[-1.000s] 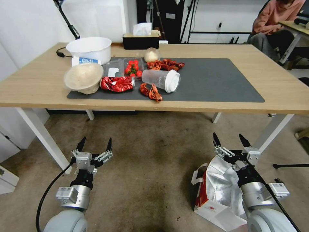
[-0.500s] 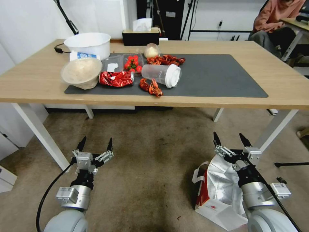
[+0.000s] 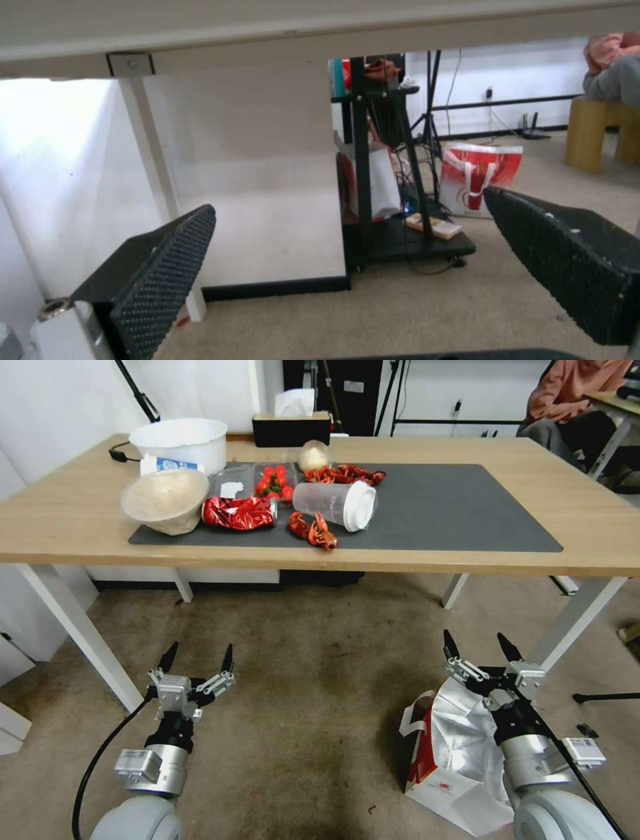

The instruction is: Pick up the food delivery bag from the floor and place it on the table.

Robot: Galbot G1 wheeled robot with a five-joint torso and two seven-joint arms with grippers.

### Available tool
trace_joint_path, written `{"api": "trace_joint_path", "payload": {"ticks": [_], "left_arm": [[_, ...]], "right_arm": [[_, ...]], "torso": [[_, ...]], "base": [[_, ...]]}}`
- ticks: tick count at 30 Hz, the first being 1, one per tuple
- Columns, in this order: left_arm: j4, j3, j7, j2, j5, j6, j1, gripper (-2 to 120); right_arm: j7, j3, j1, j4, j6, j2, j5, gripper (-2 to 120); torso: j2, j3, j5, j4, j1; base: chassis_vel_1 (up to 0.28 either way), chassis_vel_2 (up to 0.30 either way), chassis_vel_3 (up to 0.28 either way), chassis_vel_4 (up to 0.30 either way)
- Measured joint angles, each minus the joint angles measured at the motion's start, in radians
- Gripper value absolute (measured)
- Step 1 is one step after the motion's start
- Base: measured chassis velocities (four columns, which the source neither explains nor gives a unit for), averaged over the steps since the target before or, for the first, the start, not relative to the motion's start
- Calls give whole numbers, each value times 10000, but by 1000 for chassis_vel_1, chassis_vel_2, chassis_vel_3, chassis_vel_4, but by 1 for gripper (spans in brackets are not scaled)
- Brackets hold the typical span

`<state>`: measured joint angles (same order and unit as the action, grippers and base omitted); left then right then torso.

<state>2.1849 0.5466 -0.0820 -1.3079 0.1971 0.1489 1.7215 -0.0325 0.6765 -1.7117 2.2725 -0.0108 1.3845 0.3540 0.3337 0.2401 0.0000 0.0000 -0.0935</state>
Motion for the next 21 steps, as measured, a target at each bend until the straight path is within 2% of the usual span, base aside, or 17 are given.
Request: {"api": "trace_joint_path", "payload": {"ticks": [21], "left_arm": [[-143, -104, -49, -8, -12, 45, -69, 100]], "right_arm": [[-6, -76, -56, -24, 13, 90, -76, 100]], "torso": [[-844, -604, 0, 0, 236]], "base": [[0, 0, 0, 0]]}}
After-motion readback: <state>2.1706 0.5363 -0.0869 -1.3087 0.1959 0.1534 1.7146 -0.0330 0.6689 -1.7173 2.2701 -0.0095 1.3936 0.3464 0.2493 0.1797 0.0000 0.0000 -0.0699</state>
